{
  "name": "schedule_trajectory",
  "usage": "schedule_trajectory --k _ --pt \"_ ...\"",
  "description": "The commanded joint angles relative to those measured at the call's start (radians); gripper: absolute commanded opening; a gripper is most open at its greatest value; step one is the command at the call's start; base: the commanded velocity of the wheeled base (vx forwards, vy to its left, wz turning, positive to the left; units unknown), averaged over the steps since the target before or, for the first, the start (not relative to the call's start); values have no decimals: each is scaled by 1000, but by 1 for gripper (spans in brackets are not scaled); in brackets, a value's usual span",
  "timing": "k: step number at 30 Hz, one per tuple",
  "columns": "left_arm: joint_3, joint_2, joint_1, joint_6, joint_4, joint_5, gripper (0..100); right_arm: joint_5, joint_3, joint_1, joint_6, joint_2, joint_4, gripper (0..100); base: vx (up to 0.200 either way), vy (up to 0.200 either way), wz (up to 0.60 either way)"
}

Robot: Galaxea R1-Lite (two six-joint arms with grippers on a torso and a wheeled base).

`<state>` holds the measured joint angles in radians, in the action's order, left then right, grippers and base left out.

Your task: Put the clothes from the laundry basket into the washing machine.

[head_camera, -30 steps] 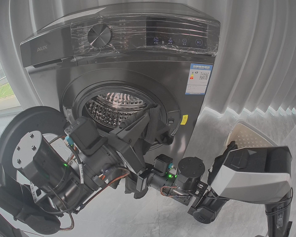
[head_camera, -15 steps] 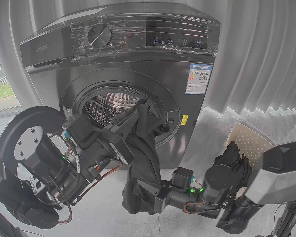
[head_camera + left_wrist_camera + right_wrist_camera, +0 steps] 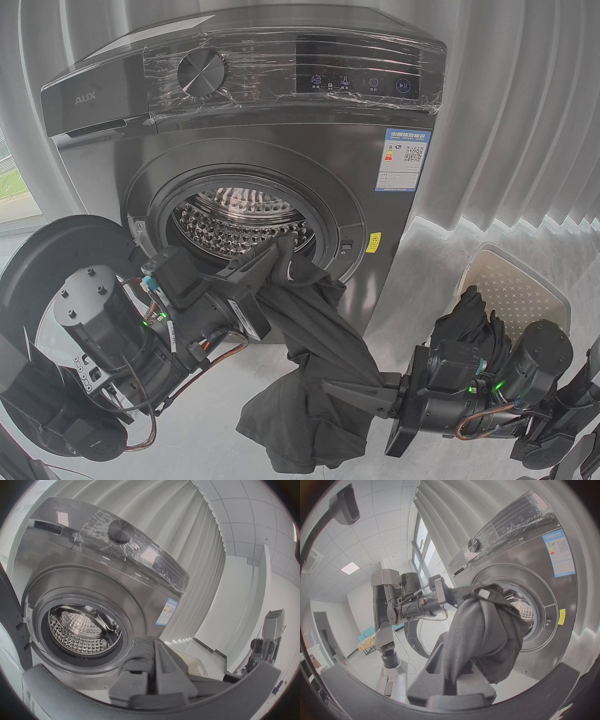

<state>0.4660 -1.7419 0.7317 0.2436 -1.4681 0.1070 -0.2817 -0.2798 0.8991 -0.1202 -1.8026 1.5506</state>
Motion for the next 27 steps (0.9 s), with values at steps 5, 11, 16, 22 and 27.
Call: schedule_trajectory --k 5,11,16,22,27 --pt "-13 -45 -6 5 -14 5 100 -1 -7 -65 4 25 0 0 0 0 0" --pt "-32 -41 -5 3 -14 5 100 1 -35 -128 7 0 0 0 0 0 0" --pt "-67 -36 -6 -3 -17 -4 100 1 -41 -138 7 -8 0 0 0 0 0" --pt "-119 -36 0 -6 -17 -7 100 4 -62 -158 2 -18 2 0 0 0 0" --pt "-109 -19 8 0 -20 -53 100 7 -64 -204 2 -46 2 0 0 0 0"
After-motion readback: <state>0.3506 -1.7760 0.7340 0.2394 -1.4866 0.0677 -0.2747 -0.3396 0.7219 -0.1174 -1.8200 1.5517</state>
